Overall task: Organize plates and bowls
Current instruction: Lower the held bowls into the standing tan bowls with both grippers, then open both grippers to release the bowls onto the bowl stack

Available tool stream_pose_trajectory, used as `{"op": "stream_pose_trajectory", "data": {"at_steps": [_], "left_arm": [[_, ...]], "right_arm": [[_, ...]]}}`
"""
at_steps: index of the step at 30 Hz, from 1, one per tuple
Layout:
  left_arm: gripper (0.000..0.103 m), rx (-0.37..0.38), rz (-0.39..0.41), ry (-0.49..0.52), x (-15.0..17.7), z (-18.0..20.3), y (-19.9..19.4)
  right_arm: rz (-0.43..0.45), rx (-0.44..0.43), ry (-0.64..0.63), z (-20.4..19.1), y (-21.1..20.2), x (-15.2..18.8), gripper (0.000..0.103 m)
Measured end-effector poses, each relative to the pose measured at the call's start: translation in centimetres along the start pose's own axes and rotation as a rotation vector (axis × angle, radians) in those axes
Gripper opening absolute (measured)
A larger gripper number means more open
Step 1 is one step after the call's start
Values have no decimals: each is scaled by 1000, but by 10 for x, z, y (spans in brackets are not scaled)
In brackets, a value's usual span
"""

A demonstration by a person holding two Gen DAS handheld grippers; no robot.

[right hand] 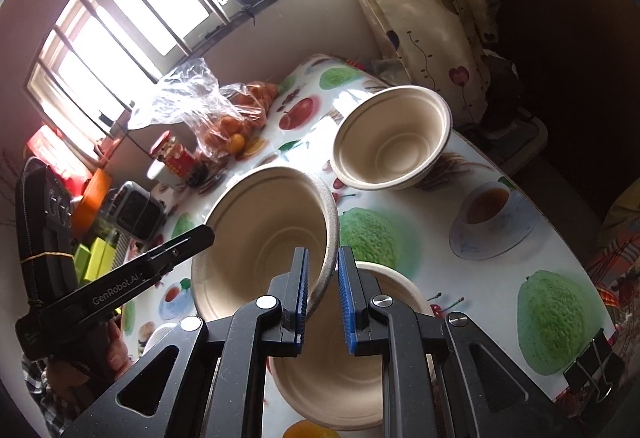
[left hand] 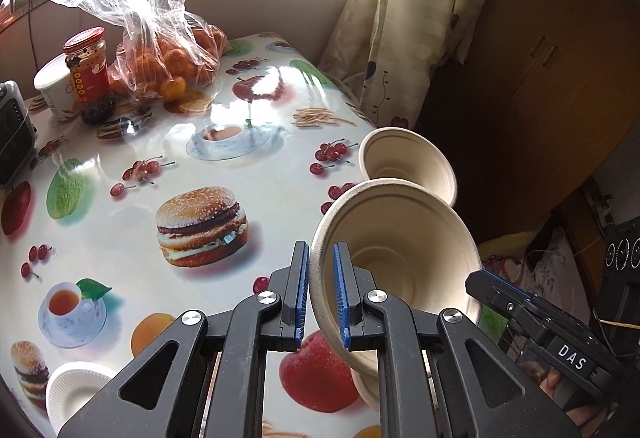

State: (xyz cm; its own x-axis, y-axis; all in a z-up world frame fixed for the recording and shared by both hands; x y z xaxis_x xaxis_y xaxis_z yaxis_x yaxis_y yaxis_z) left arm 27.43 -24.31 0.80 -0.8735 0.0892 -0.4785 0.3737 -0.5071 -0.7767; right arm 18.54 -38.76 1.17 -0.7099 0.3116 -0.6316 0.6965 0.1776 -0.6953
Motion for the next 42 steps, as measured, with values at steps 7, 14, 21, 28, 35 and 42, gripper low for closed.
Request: {"op": "stream_pose_trajectory", "data": {"at_steps": [7,14,21,28,35,42], "left_arm": [[13,17,-22,22,23,14,-1],[13,13,-42,41,42,20,1],[13,7,-69,41,60,19,8],[13,-5,-86,44,71,17,13],[13,-16,-99,43,78,15,18],[13,-29,-106,44,81,13,22]], "right_arm": [[14,22,16,11,-21,15,15],[11,33,31,19,-29,32,15],[-8,41,43,26,-29,49,15],[-27,48,49,31,-26,61,15],[-38,51,54,32,-23,67,15],[-52,61,49,33,-18,70,15]]}}
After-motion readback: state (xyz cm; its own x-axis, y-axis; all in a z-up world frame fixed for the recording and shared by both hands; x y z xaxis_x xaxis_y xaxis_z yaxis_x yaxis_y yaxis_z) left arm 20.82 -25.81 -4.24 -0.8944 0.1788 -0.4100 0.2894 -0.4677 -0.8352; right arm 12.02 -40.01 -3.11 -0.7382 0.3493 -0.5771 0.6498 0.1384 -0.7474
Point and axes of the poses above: each gripper's, at about its wrist camera, not at the fingertips, and y roughly the way its jaws point, z to its right, x to its underside, the point moved 8 cm from there along y, roughly the way its jaws point, and after that the axes turned 13 degrees about -y, right-handed, at the moved point
